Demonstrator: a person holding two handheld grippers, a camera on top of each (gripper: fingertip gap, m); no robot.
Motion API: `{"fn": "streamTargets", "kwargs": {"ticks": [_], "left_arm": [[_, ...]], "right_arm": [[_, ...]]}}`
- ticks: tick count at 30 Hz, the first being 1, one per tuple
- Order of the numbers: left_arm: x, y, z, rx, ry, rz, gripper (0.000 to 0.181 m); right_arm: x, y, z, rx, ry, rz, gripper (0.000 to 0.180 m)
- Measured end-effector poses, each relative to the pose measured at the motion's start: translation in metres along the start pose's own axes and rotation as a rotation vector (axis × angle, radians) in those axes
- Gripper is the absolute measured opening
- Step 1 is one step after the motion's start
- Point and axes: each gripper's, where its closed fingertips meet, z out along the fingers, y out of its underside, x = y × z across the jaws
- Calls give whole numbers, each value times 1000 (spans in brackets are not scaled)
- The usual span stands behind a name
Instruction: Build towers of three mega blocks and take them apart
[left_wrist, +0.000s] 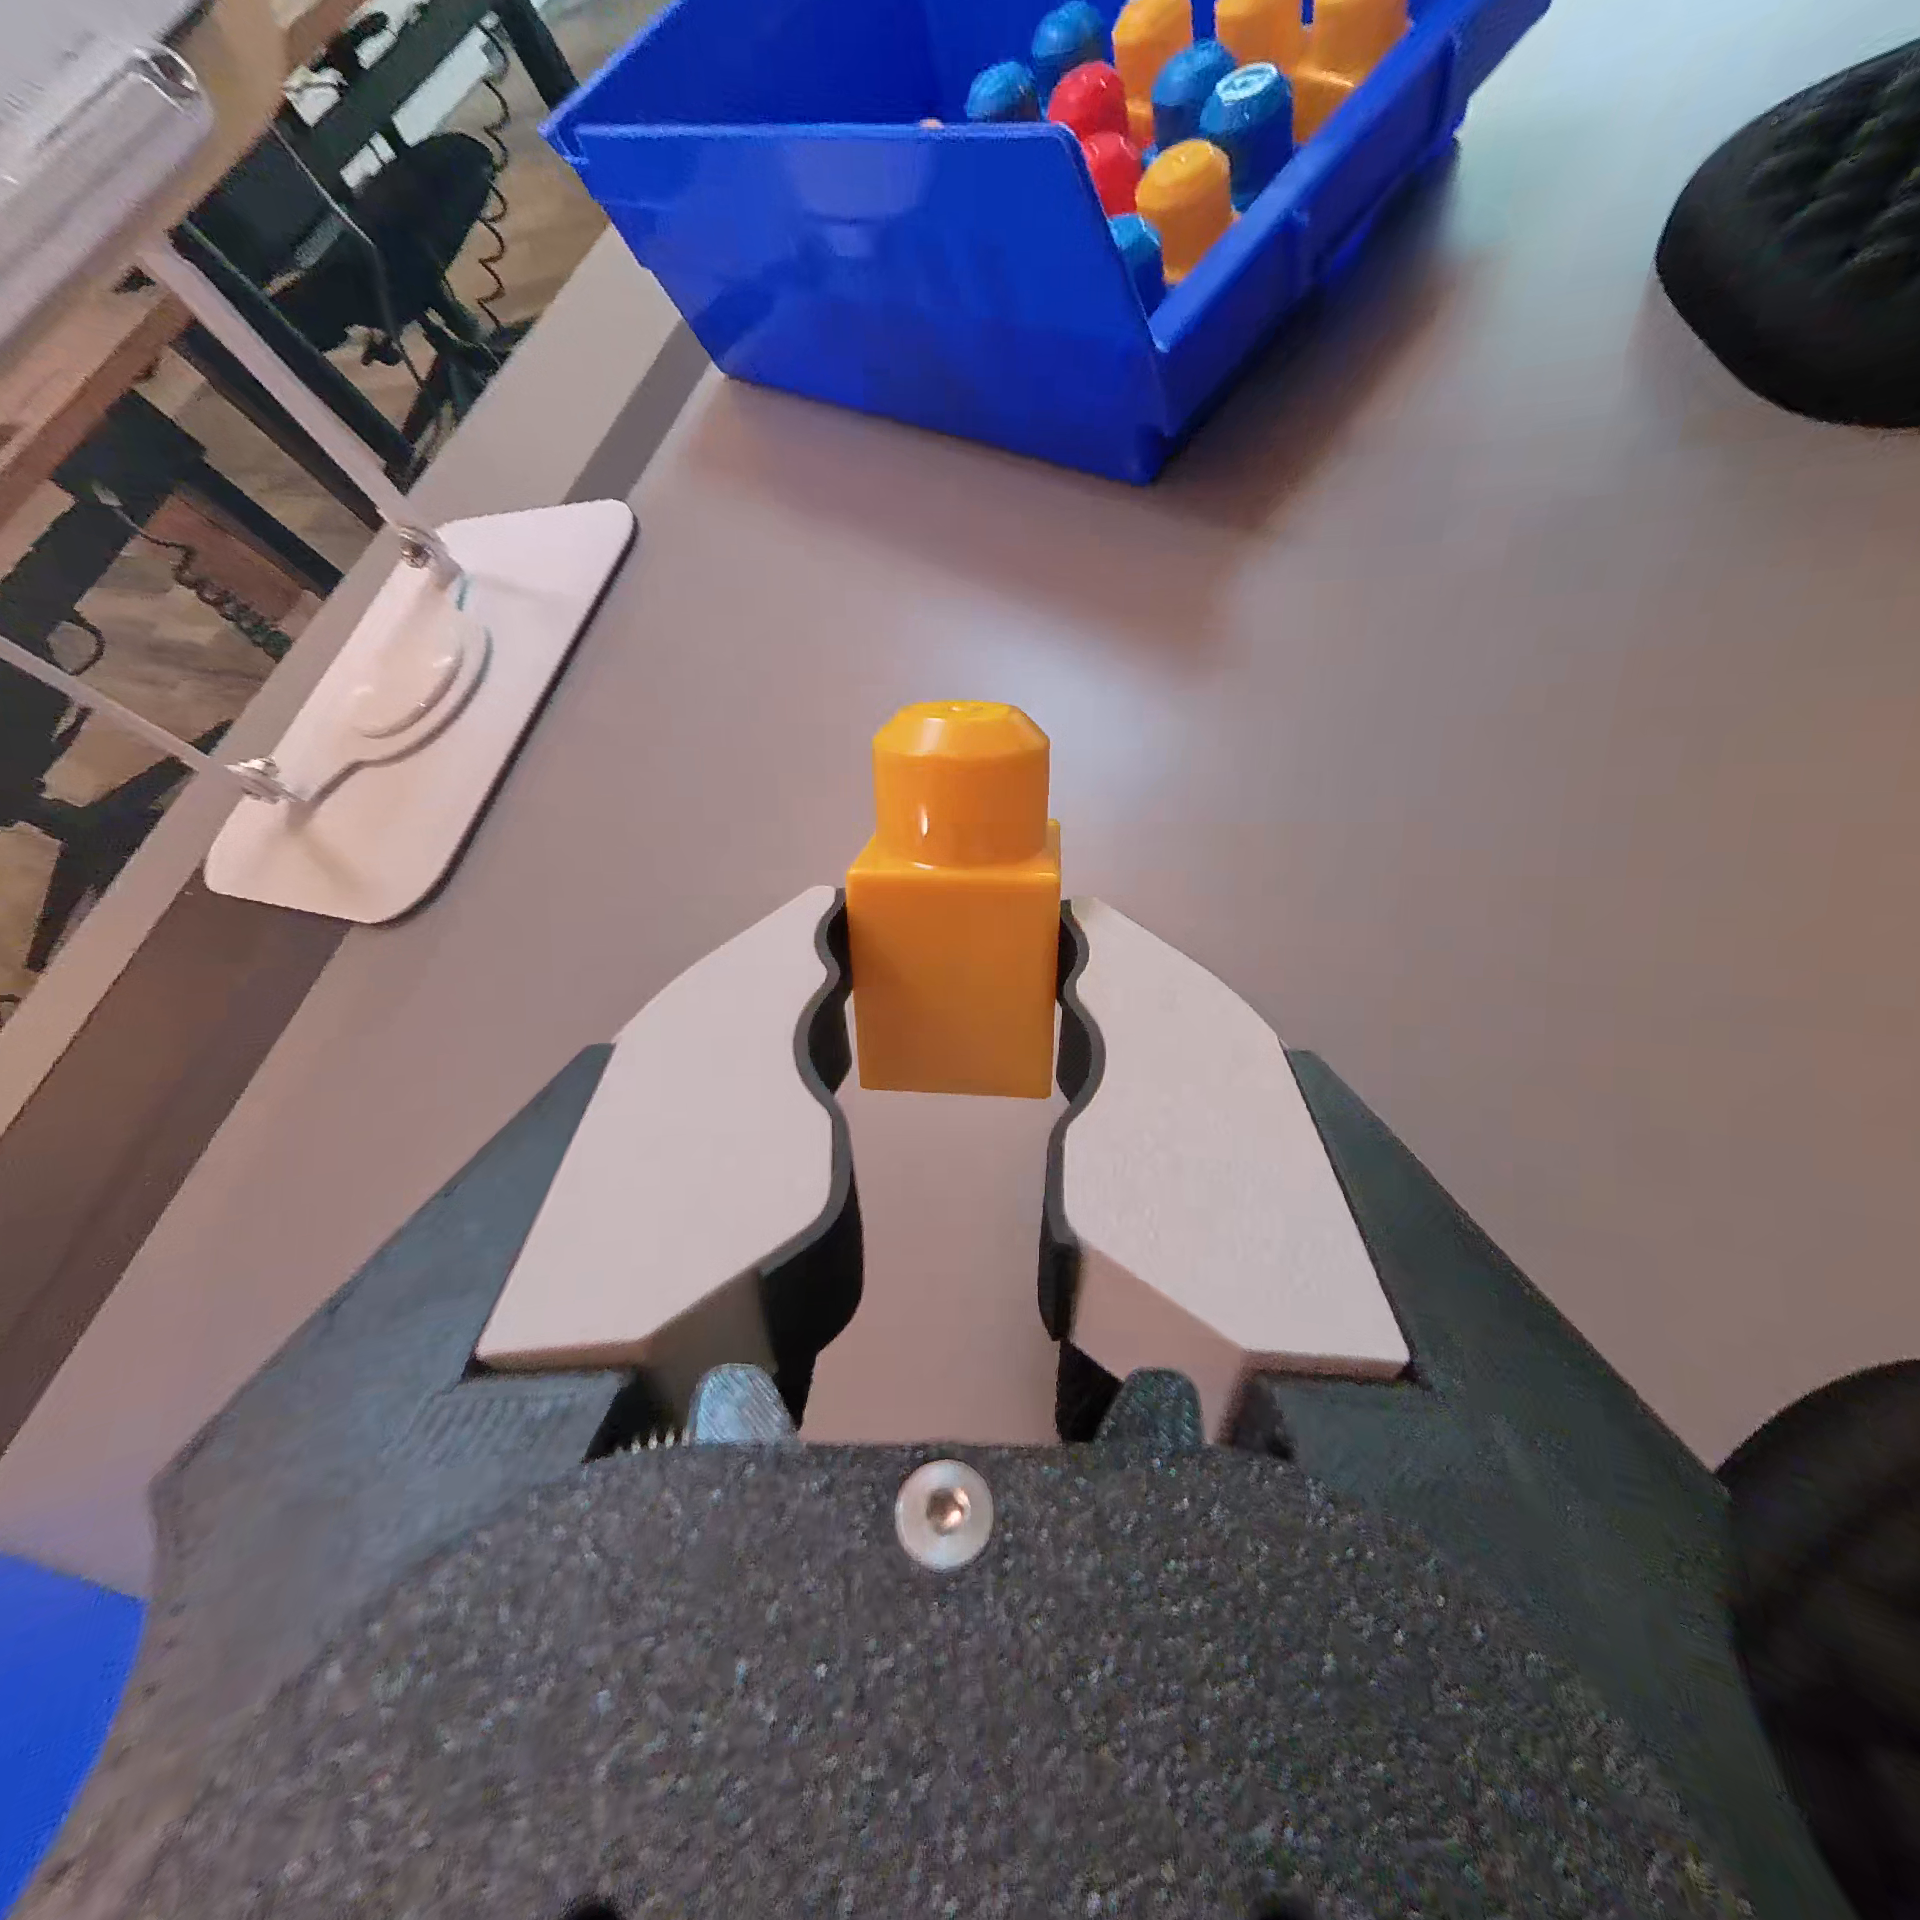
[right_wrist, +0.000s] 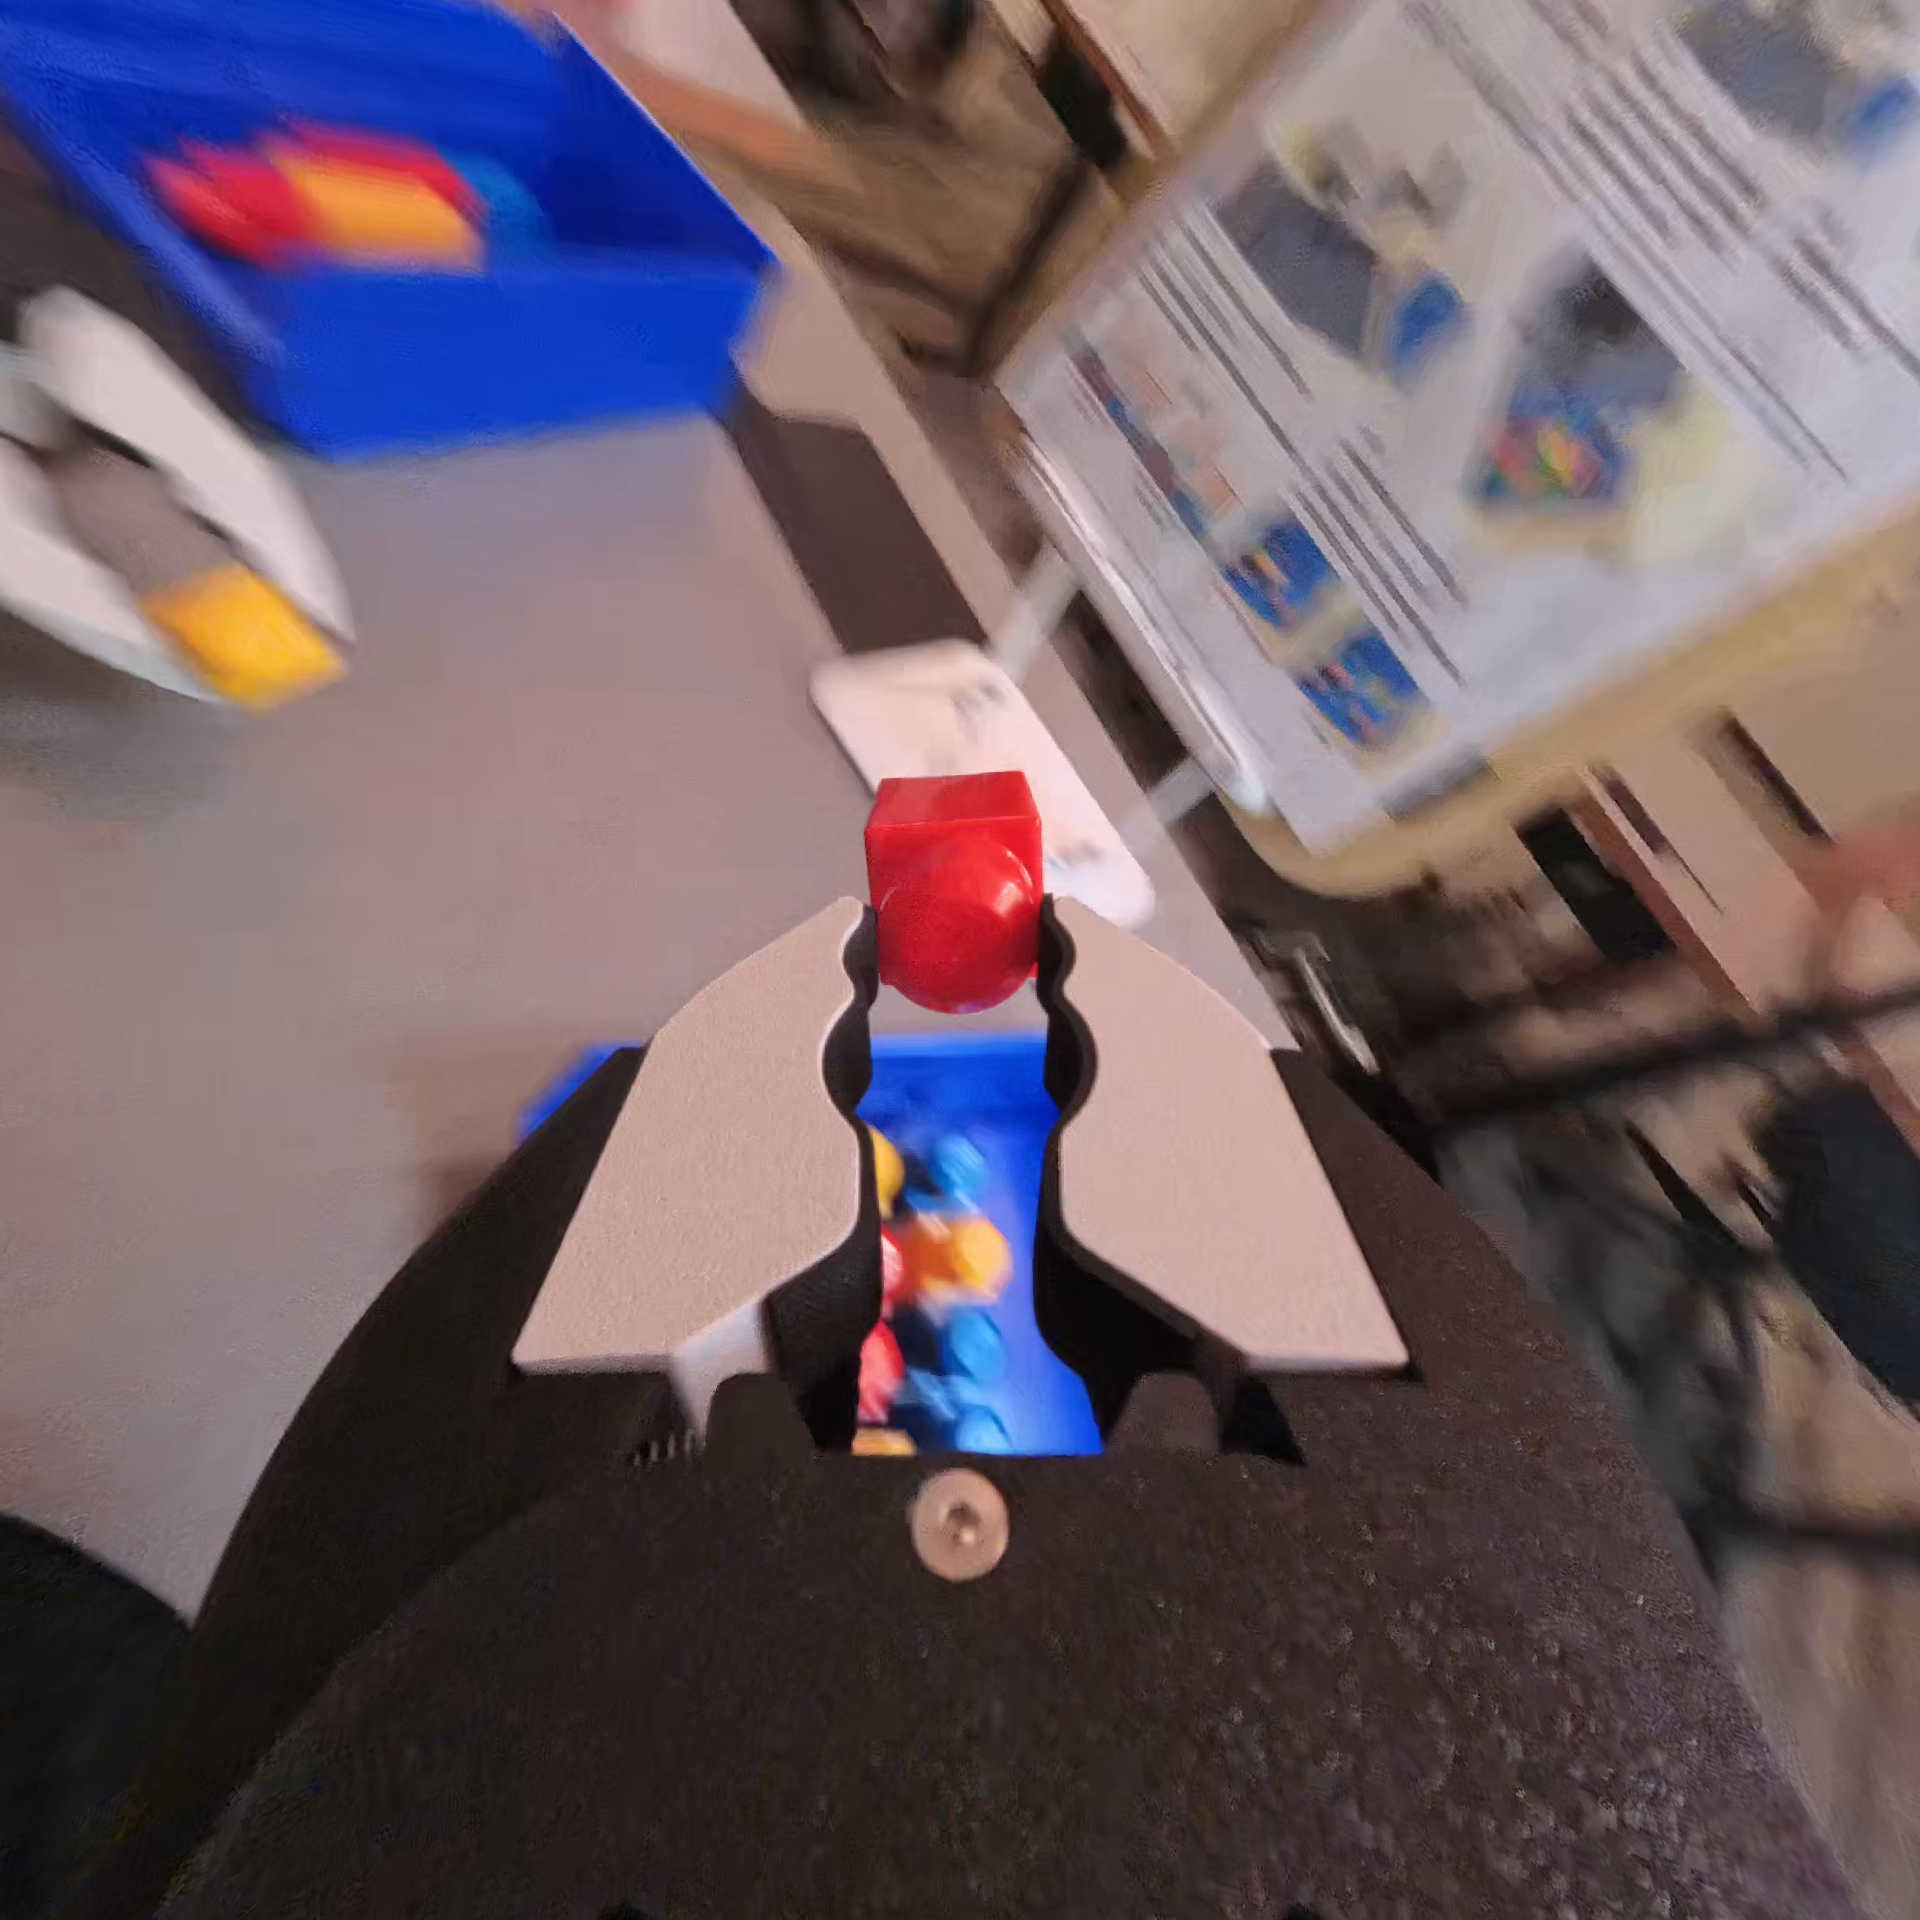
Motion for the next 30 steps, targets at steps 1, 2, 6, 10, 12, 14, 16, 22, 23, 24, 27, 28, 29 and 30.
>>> {"fn": "streamTargets", "kwargs": {"ticks": [1, 2, 6, 10, 12, 14, 16, 22, 23, 24, 27, 28, 29, 30], "left_arm": [[-1, -1, 0, 3, -11, 6, 36], [-1, -1, 0, 3, -21, 13, 36], [1, 2, 4, -11, -24, 24, 36], [5, 6, 8, -30, -16, 37, 36], [6, 6, 8, -31, -10, 38, 36], [6, 6, 8, -33, -8, 39, 36], [7, 6, 8, -32, -3, 37, 36], [13, 7, 10, -41, 15, 54, 36], [14, 7, 10, -43, 17, 55, 36], [14, 7, 11, -44, 18, 56, 36], [16, 6, 12, -39, 29, 50, 36], [17, 5, 12, -34, 32, 46, 36], [18, 4, 12, -28, 35, 43, 36], [18, 3, 12, -21, 36, 40, 36]], "right_arm": [[23, 23, 1, -108, 53, 17, 29], [42, 48, 3, -222, 94, 29, 29], [71, 147, 10, -644, 52, 104, 30], [54, 222, 4, -997, -120, 164, 30], [42, 242, 1, -1093, -199, 180, 30], [34, 252, 3, -1126, -242, 167, 30], [25, 251, 7, -1123, -289, 161, 30], [7, 261, 7, -1160, -394, 150, 30], [2, 259, 8, -1140, -424, 167, 30], [1, 258, 9, -1124, -430, 172, 30], [-1, 257, 8, -1109, -435, 183, 31], [0, 257, 8, -1104, -428, 190, 36], [1, 254, 8, -1093, -416, 196, 41], [4, 250, 8, -1079, -396, 192, 44]]}}
